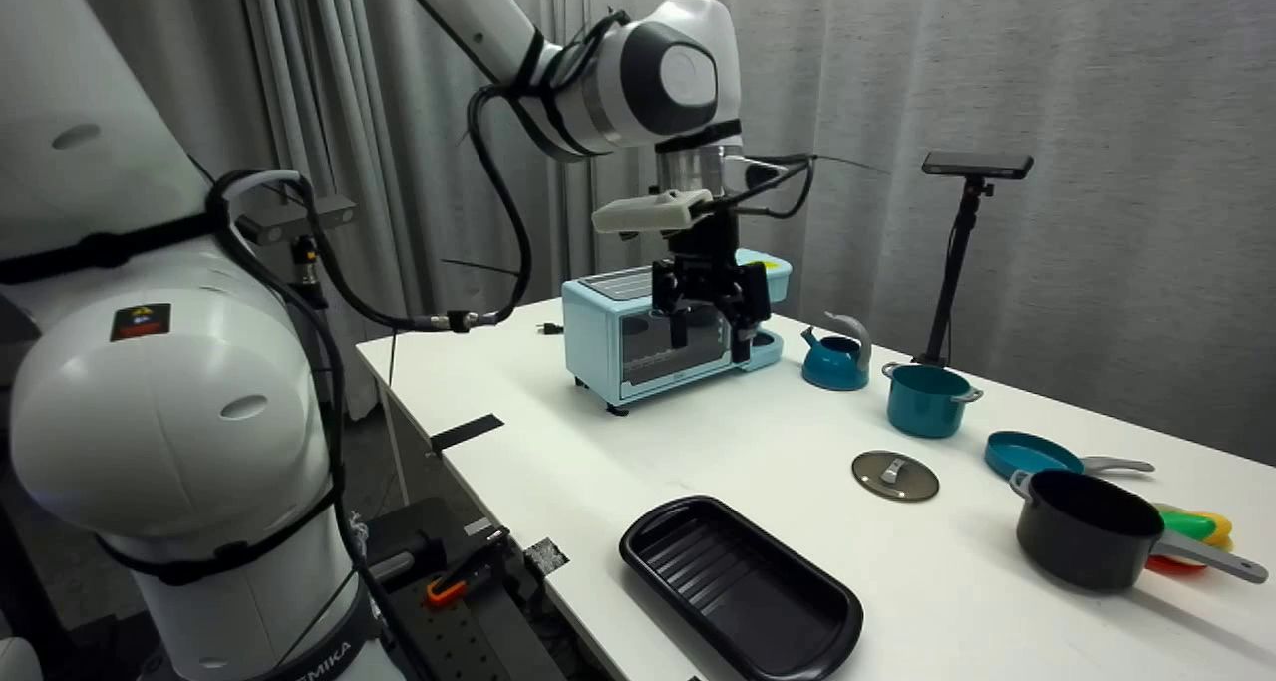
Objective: Place the lid on top of the blue pot
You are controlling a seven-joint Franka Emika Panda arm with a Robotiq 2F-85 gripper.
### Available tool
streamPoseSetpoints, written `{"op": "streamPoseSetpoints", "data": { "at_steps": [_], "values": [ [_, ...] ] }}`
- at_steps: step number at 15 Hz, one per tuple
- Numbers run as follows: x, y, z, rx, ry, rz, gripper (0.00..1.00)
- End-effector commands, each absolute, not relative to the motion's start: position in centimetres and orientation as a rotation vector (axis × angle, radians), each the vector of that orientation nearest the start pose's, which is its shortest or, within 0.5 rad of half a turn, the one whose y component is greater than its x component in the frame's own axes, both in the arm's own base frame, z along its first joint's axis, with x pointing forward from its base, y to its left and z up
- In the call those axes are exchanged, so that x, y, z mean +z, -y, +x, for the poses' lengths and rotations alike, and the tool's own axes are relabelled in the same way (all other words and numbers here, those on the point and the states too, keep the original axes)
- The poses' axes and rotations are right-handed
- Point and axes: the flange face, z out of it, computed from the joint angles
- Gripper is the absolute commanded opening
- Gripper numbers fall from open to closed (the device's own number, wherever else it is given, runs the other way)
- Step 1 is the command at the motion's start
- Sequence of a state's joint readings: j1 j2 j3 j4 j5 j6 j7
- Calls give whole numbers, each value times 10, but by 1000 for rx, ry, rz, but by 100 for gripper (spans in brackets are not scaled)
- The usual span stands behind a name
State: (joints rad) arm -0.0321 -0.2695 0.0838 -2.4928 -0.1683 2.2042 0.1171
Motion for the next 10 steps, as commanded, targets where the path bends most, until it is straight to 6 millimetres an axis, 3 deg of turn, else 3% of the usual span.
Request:
{"op": "streamPoseSetpoints", "data": {
  "at_steps": [1, 7, 10],
  "values": [
    [366, 10, 484, 88, 130, -3292, 100],
    [335, 60, 545, 153, 153, -3262, 100],
    [317, 53, 558, 169, 136, -3236, 100]
  ]
}}
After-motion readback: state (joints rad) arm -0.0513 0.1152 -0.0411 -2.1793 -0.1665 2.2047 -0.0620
